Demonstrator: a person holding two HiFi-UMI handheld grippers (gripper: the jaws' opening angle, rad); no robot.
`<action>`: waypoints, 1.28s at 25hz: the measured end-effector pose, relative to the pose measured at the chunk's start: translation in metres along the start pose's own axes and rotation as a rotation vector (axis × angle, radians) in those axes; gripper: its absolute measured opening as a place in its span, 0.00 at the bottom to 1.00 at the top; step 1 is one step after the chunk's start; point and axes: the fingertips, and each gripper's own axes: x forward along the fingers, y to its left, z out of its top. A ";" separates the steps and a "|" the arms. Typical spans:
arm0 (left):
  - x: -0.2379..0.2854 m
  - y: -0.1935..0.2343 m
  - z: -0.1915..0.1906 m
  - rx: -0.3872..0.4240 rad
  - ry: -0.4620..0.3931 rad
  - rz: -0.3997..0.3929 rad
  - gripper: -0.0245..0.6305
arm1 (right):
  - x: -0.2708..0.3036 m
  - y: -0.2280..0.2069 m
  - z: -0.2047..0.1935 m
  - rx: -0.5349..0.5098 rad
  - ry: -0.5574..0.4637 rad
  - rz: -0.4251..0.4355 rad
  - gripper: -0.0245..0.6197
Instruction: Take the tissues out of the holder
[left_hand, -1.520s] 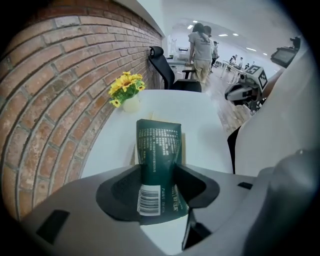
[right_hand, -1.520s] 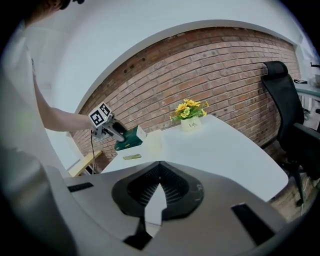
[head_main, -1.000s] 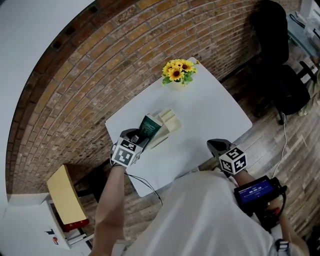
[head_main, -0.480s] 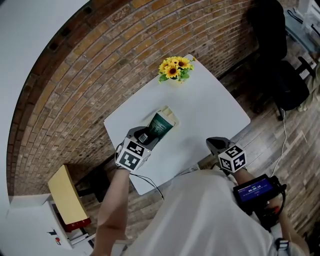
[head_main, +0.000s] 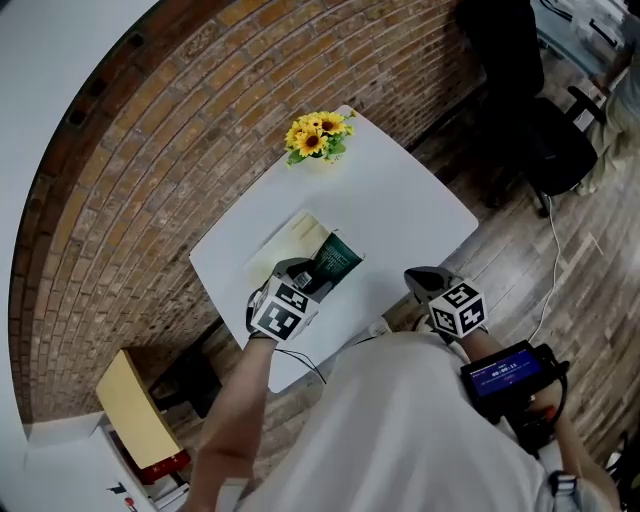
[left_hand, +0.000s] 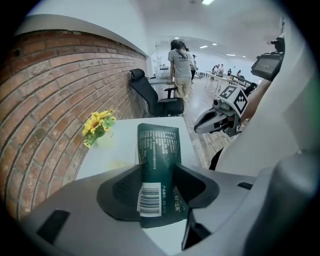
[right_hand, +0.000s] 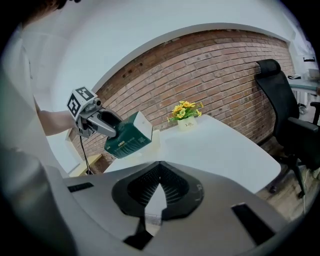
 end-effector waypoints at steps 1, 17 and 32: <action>0.008 -0.006 -0.001 0.002 0.008 -0.019 0.38 | -0.003 -0.001 -0.003 0.009 -0.001 -0.014 0.05; 0.107 -0.034 -0.014 -0.106 0.085 -0.171 0.38 | -0.044 -0.013 -0.026 0.089 -0.037 -0.117 0.05; 0.129 -0.025 -0.017 -0.161 0.022 -0.182 0.47 | -0.051 -0.022 -0.033 0.122 -0.033 -0.145 0.05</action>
